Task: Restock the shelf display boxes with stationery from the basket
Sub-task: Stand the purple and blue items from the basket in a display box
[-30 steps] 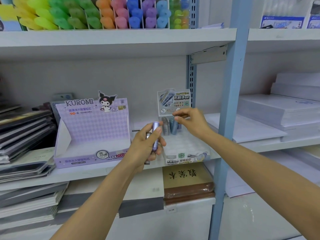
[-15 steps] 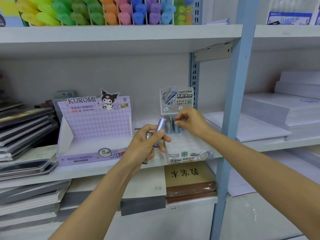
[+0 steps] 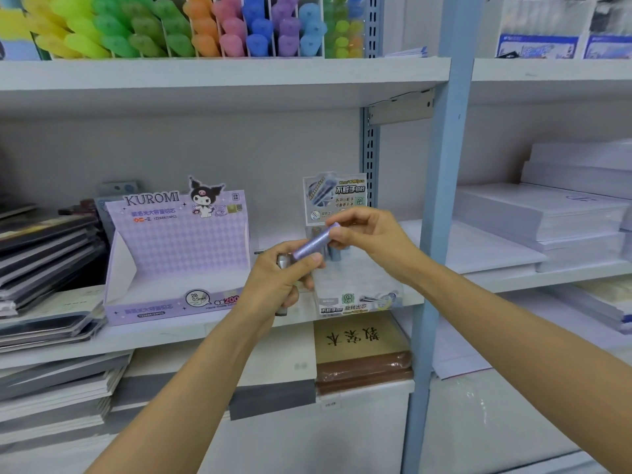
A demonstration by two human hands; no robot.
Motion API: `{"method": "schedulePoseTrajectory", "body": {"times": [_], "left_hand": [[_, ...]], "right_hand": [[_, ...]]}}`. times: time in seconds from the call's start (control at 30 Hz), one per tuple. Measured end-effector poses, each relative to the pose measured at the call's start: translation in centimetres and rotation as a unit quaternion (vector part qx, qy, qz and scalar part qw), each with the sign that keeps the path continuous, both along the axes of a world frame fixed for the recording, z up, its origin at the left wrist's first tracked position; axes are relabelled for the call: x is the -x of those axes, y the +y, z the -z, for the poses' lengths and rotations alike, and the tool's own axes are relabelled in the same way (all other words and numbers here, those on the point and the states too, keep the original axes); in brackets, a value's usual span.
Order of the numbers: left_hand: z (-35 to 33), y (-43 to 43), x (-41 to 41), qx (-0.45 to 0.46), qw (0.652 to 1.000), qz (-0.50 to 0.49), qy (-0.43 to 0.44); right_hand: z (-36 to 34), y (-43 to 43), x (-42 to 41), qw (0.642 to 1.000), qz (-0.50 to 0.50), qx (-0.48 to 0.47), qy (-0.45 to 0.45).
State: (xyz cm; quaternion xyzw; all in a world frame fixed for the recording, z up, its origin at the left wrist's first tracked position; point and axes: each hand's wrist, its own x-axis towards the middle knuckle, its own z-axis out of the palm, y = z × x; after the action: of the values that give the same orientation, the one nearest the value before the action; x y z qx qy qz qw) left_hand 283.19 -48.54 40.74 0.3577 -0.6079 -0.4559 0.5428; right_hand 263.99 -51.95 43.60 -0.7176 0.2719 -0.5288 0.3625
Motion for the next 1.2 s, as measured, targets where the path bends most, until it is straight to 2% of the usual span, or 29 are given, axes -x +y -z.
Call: {"method": "schedulePoseTrajectory", "body": {"times": [0.1, 0.2, 0.37, 0.43, 0.53, 0.67, 0.77, 0.83, 0.9, 0.97, 1.2], "left_hand": [[0.0, -0.3, -0.1, -0.005, 0.998, -0.044, 0.043], [-0.2, -0.2, 0.2, 0.003, 0.995, -0.064, 0.071], [-0.3, 0.3, 1.3, 0.011, 0.996, -0.067, 0.056], [-0.3, 0.4, 1.6, 0.020, 0.997, -0.072, 0.032], [-0.2, 0.5, 2.1, 0.034, 0.997, -0.064, -0.014], [-0.1, 0.3, 2.5, 0.034, 0.997, -0.041, -0.056], [-0.1, -0.2, 2.4, -0.019, 0.999, -0.019, -0.027], [-0.1, -0.7, 2.3, -0.072, 0.997, 0.016, 0.025], [-0.1, -1.1, 2.0, -0.097, 0.992, 0.040, 0.064], [0.1, -1.2, 1.5, -0.073, 0.996, 0.034, 0.043], [0.7, -1.0, 0.0, 0.027, 0.999, 0.035, -0.022]], "right_hand": [[0.5, 0.6, 0.6, 0.997, -0.024, -0.053, -0.052], [1.4, 1.2, 0.5, 0.995, -0.050, -0.081, -0.004], [2.0, 1.4, 0.7, 0.993, -0.056, -0.089, 0.062], [1.6, 1.4, 0.9, 0.995, -0.027, -0.055, 0.084], [0.9, 1.3, 0.8, 0.998, 0.010, -0.015, 0.058], [0.5, 0.8, 0.7, 0.994, 0.027, 0.010, 0.102], [0.3, 0.1, 1.2, 0.998, 0.056, 0.012, 0.033], [0.0, -0.9, 2.0, 0.992, 0.119, 0.020, -0.019], [-0.2, -2.2, 2.6, 0.979, 0.202, 0.024, -0.028], [-0.1, -3.7, 2.9, 0.968, 0.252, 0.016, -0.009], [0.3, -6.8, 2.1, 0.945, 0.296, 0.045, 0.132]]}}
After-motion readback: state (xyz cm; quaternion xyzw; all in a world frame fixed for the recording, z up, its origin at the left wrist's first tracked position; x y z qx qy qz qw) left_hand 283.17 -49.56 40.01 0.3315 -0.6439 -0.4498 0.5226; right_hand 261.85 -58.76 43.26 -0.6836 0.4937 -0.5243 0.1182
